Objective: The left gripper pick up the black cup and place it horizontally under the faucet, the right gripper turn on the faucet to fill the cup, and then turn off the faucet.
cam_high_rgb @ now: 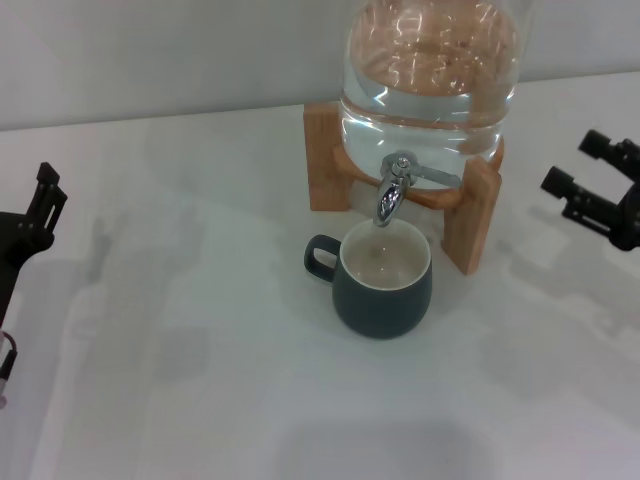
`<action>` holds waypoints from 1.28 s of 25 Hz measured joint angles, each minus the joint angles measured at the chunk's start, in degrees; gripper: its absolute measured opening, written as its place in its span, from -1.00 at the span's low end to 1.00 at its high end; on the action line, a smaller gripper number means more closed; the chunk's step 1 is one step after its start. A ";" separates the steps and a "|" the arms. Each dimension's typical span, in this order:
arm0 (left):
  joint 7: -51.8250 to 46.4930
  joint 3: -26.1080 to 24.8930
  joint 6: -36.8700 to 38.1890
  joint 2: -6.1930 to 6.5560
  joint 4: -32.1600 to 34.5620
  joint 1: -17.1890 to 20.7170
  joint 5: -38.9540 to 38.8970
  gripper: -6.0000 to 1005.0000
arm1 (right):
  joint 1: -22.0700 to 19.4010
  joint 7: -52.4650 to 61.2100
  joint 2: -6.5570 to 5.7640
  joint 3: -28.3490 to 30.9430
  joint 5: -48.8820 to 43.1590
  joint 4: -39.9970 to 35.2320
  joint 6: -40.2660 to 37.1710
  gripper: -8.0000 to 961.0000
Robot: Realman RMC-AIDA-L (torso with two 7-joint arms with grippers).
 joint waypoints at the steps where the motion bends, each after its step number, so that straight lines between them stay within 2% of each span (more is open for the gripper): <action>1: 0.00 0.02 -0.26 0.01 0.00 -0.01 0.11 0.54 | -0.02 0.00 0.09 -0.46 -0.03 -0.01 0.59 0.75; 10: 0.00 0.38 -1.96 0.03 -0.05 -0.39 0.42 0.54 | 1.19 -0.74 0.79 -7.74 -0.11 -0.07 1.42 0.75; 19: 0.00 0.37 -2.01 -0.04 -0.08 -0.14 0.48 0.54 | 4.34 -0.59 1.58 -8.31 -1.29 0.46 -2.54 0.75; 32: 0.00 0.37 -2.23 -0.06 -0.08 0.13 0.28 0.54 | 5.23 -0.60 1.83 -9.58 -1.15 0.56 -0.83 0.75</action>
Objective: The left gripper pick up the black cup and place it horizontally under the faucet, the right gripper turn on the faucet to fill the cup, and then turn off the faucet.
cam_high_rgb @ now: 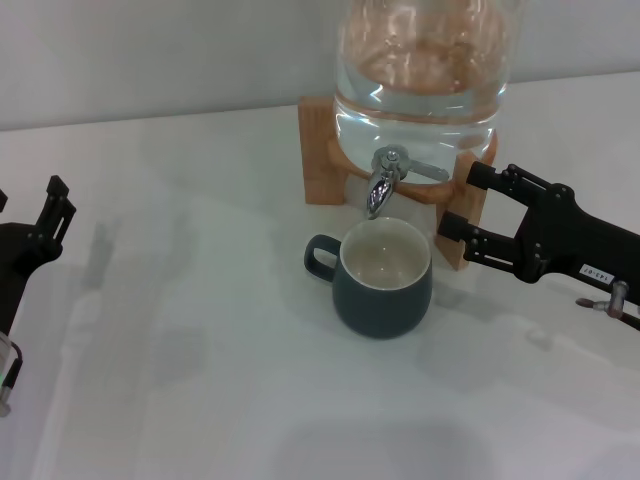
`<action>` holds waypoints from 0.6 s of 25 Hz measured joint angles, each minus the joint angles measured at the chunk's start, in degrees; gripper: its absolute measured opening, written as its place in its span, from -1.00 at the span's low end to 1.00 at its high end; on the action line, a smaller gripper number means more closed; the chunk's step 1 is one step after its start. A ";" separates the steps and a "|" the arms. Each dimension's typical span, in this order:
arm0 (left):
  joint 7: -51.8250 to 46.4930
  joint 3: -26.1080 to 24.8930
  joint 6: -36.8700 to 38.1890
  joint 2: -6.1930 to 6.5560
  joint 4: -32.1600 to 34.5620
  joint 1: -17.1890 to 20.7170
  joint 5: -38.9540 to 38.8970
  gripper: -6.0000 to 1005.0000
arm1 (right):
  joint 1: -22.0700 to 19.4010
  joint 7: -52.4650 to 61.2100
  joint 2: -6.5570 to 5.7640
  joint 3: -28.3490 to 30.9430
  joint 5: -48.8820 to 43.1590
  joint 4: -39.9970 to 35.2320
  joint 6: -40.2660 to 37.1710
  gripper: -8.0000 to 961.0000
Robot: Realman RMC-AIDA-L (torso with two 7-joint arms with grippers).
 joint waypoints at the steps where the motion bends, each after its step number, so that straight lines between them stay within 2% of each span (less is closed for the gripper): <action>1: 0.00 0.00 -0.06 0.00 0.00 -0.01 -0.01 0.54 | 0.03 0.00 0.00 0.00 0.01 0.00 0.01 0.75; 15: 0.00 0.00 -0.15 0.00 0.00 0.52 -0.17 0.54 | 1.84 0.08 0.17 -2.21 0.15 0.00 -0.32 0.75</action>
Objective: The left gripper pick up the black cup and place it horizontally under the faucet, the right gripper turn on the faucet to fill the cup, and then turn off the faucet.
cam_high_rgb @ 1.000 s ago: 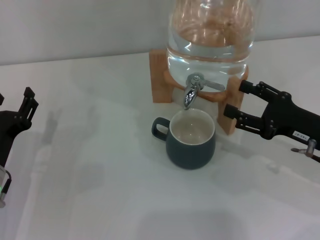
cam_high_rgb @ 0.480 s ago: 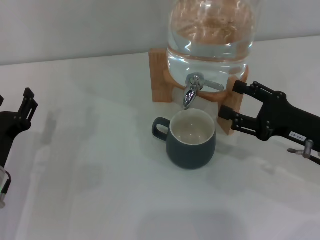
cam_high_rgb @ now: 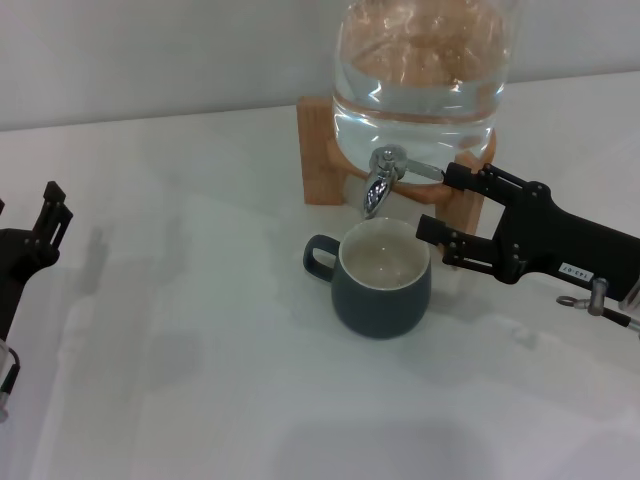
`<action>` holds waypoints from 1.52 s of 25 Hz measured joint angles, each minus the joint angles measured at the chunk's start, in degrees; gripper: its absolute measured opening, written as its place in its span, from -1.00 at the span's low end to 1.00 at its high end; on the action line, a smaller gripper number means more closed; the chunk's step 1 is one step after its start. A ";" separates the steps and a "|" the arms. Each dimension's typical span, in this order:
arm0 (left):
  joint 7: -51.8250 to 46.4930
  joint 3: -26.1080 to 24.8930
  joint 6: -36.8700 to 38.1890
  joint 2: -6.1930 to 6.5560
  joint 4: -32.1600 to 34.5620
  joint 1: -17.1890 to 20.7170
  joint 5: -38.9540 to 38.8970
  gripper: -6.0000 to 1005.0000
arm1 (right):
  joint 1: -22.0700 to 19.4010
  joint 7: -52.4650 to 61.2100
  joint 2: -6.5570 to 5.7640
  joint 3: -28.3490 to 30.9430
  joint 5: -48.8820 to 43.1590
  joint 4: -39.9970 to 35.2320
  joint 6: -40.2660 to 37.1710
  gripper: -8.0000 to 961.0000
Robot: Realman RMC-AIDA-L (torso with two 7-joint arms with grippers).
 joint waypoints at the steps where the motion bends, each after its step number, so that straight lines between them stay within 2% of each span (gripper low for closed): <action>1: 0.00 0.00 0.00 0.00 0.00 0.00 0.00 0.54 | 0.08 -0.02 0.00 -0.07 0.00 0.00 0.00 0.75; 38: 0.00 0.00 0.00 -0.09 0.07 0.85 0.33 0.54 | 0.21 -0.47 0.11 -3.13 0.09 0.00 2.94 0.76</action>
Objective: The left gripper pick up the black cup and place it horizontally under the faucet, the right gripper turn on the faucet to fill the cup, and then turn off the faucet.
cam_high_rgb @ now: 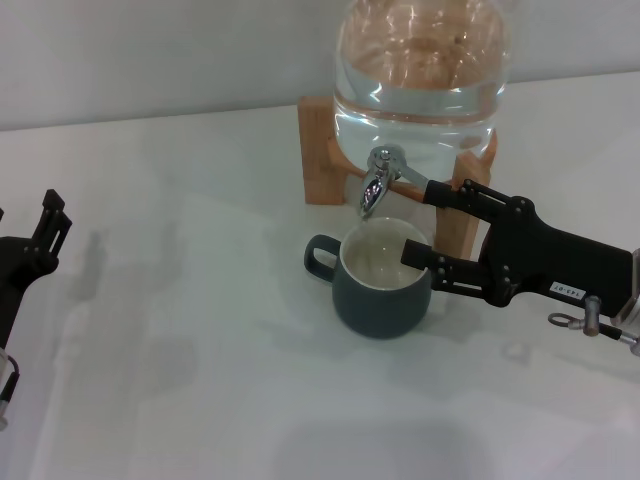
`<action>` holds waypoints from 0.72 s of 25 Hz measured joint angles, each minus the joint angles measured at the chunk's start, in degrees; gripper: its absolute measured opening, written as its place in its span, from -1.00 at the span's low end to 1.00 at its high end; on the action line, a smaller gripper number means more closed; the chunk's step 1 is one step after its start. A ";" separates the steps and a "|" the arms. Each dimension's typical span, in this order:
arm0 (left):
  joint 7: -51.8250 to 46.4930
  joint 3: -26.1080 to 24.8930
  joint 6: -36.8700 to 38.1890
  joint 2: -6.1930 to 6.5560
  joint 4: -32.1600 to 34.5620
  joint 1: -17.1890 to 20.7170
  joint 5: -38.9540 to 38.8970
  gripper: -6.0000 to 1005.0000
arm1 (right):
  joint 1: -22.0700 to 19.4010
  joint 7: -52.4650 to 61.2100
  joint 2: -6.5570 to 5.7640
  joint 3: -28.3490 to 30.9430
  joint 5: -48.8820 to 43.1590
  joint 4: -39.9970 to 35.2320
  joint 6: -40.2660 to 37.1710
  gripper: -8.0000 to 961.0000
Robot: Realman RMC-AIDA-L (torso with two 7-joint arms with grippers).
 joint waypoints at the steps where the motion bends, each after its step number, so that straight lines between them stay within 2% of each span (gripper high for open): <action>1: 0.00 0.00 0.00 0.00 0.01 0.03 0.02 0.54 | 0.00 -0.01 0.00 0.00 0.00 0.00 -0.05 0.76; 18: -0.08 0.08 0.00 0.00 -0.02 0.10 0.01 0.54 | -0.26 -0.60 0.00 -0.95 0.71 0.03 -1.17 0.76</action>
